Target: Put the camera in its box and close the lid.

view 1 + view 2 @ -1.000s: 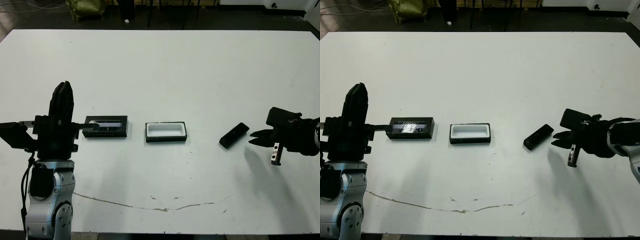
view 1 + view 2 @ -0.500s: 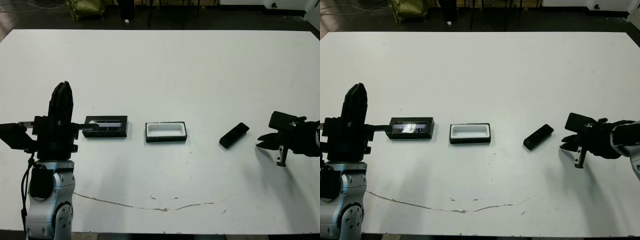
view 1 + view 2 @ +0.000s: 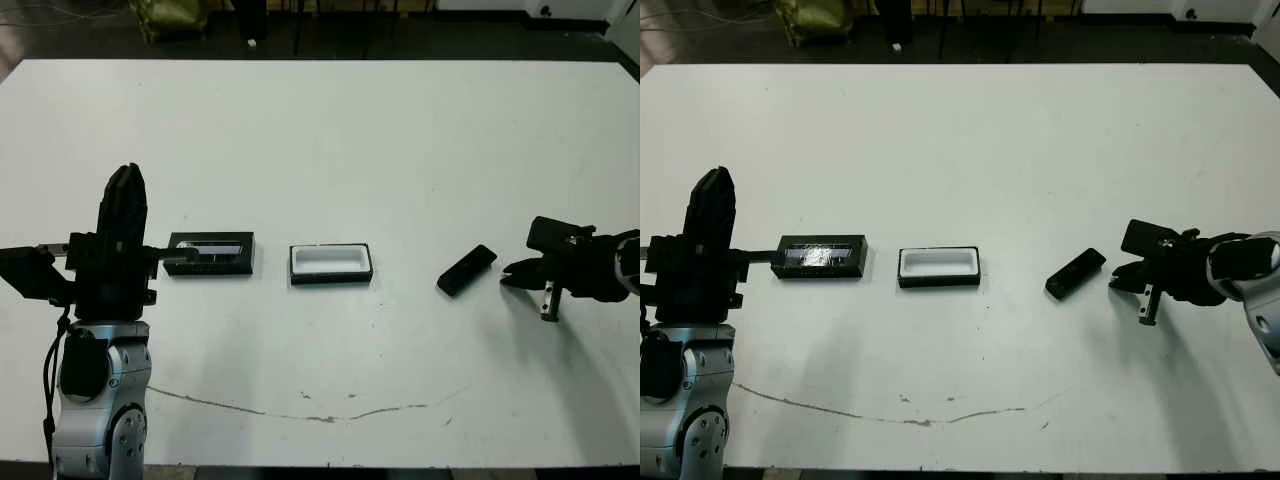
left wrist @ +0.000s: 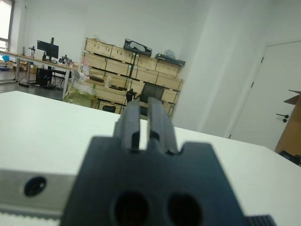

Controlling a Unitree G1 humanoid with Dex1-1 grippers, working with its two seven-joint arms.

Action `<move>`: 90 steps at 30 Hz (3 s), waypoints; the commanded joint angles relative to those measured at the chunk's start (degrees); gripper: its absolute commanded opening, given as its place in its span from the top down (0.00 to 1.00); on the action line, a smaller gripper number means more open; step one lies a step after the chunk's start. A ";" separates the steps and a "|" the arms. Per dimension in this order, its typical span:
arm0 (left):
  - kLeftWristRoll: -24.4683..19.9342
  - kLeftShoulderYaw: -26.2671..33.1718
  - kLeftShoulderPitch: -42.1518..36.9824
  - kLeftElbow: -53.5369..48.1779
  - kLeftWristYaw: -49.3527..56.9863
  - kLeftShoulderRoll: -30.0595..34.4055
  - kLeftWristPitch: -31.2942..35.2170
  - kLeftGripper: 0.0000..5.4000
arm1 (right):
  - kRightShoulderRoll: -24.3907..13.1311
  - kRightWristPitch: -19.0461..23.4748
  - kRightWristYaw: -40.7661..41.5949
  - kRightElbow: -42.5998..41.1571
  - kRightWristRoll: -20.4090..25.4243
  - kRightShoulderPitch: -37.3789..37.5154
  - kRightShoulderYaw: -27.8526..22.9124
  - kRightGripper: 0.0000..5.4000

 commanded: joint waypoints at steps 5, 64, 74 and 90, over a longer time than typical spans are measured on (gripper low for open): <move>-0.03 -0.01 0.85 0.76 0.19 0.06 0.40 1.00 | 3.33 -2.12 0.33 5.13 -2.69 -0.58 3.15 1.00; 0.01 -0.84 1.67 1.97 -0.76 0.02 -1.72 1.00 | 19.71 -8.80 -13.00 19.19 -12.58 -13.61 5.00 1.00; -0.31 -0.53 1.11 3.16 -1.47 -0.05 -2.74 1.00 | 22.49 -3.46 -26.14 2.56 2.10 -2.84 -13.36 1.00; 0.85 -0.83 1.54 2.86 -1.10 0.07 -2.71 1.00 | 20.47 22.77 -30.09 -43.09 19.24 17.66 -21.11 0.94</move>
